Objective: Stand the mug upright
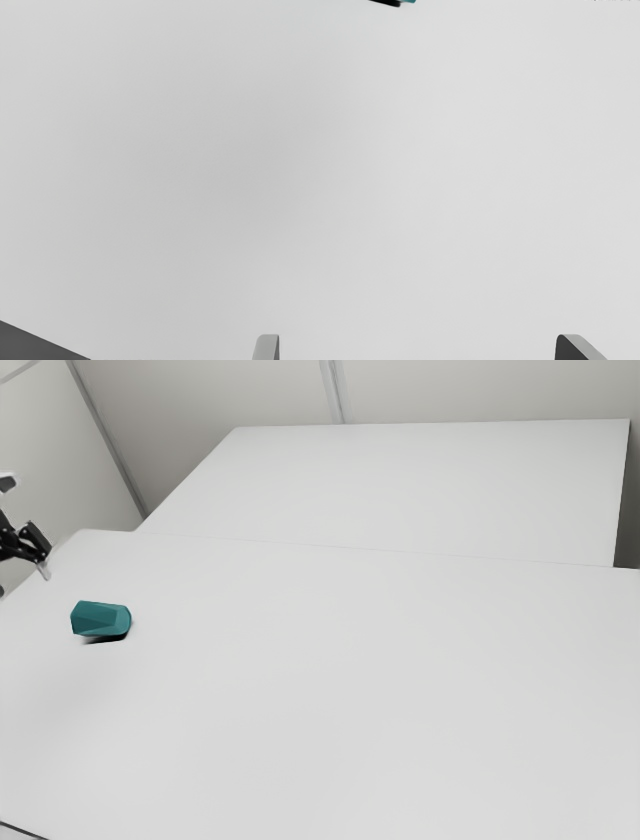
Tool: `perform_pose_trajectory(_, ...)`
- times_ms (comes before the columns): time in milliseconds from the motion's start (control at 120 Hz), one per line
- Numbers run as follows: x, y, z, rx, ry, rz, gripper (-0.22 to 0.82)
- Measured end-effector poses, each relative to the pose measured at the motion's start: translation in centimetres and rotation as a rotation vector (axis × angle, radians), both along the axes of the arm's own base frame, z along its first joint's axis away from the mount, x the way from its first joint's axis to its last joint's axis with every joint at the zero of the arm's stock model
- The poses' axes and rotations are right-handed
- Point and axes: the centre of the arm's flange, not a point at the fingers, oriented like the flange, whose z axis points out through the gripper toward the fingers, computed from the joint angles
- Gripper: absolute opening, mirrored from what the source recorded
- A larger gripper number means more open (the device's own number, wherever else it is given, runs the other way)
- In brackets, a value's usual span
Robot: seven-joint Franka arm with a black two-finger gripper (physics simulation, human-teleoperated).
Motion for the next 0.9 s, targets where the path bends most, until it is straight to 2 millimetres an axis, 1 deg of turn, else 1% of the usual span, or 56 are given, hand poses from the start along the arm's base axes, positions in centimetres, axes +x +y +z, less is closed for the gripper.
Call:
perform_pose_trajectory(50,-0.3,2.0,-1.3,-0.026,0.005,0.017,0.6)
perform_pose_trajectory(175,0.0,5.8,-5.1,-0.1,0.004,0.02,0.6)
perform_pose_trajectory(308,0.8,8.8,-8.9,-0.156,-0.016,-0.006,0.6)
perform_pose_trajectory(383,0.7,11.0,-11.2,-0.183,-0.043,-0.007,0.6)
perform_pose_trajectory(442,0.9,12.1,-12.7,-0.201,-0.078,-0.017,0.6)
perform_pose_trajectory(492,1.5,12.8,-13.6,-0.21,-0.109,-0.034,0.6)
perform_pose_trajectory(575,3.0,13.8,-14.9,-0.218,-0.162,-0.074,0.6)
perform_pose_trajectory(658,4.4,14.4,-15.9,-0.225,-0.211,-0.115,0.6)
perform_pose_trajectory(725,5.0,15.1,-16.8,-0.234,-0.247,-0.139,0.6)
perform_pose_trajectory(825,5.8,15.5,-18.3,-0.249,-0.3,-0.171,0.6)
perform_pose_trajectory(900,6.5,15.4,-19.2,-0.264,-0.343,-0.194,0.6)
